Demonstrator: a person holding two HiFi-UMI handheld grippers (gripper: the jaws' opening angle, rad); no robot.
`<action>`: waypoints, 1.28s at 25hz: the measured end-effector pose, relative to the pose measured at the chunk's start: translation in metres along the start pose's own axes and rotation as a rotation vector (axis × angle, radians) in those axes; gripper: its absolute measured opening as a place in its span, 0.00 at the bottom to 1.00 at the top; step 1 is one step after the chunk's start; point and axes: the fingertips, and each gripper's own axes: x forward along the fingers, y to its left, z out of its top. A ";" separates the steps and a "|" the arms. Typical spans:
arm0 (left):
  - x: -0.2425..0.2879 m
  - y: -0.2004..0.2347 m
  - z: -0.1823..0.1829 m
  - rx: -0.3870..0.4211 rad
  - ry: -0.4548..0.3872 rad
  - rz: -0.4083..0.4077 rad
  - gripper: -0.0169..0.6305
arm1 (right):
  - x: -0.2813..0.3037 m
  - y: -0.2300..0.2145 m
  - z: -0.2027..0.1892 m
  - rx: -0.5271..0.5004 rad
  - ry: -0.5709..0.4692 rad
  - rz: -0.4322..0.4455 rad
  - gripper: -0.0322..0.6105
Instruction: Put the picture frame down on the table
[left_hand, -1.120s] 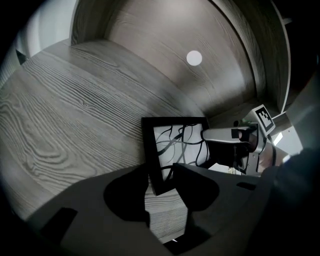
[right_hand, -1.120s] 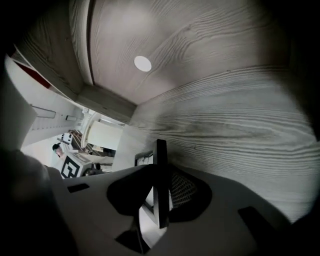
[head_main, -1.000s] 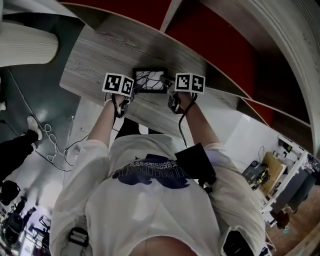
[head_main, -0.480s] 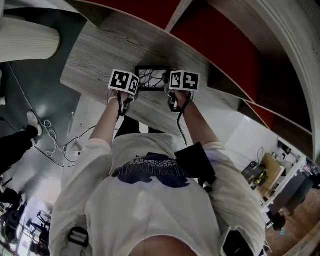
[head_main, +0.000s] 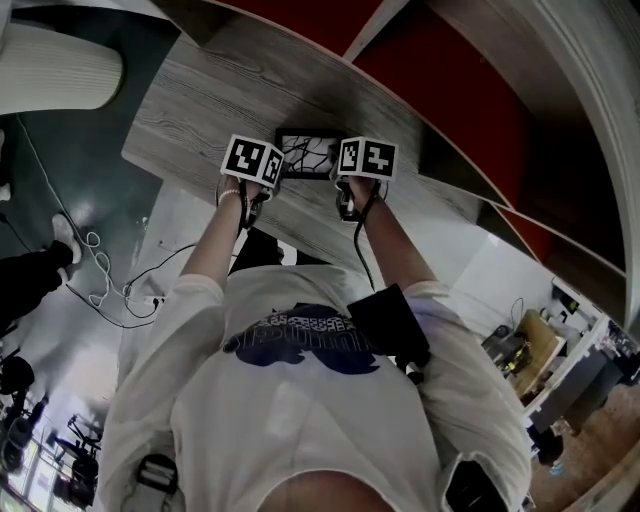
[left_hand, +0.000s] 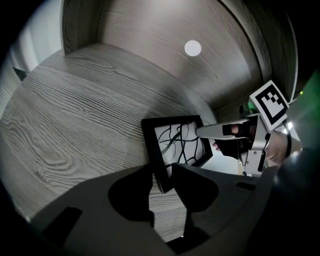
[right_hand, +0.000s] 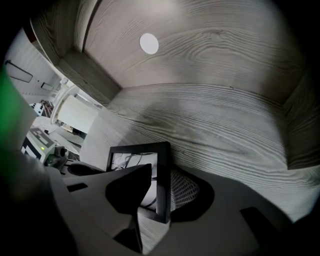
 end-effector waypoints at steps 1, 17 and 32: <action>0.000 0.000 0.000 0.000 -0.002 0.001 0.22 | 0.001 0.000 0.000 -0.007 0.005 -0.016 0.23; -0.004 0.000 0.000 -0.012 -0.025 -0.007 0.22 | -0.001 0.000 0.001 -0.007 0.063 -0.143 0.25; -0.006 0.003 0.001 -0.009 -0.053 -0.055 0.22 | -0.021 -0.018 0.002 0.092 -0.041 -0.114 0.26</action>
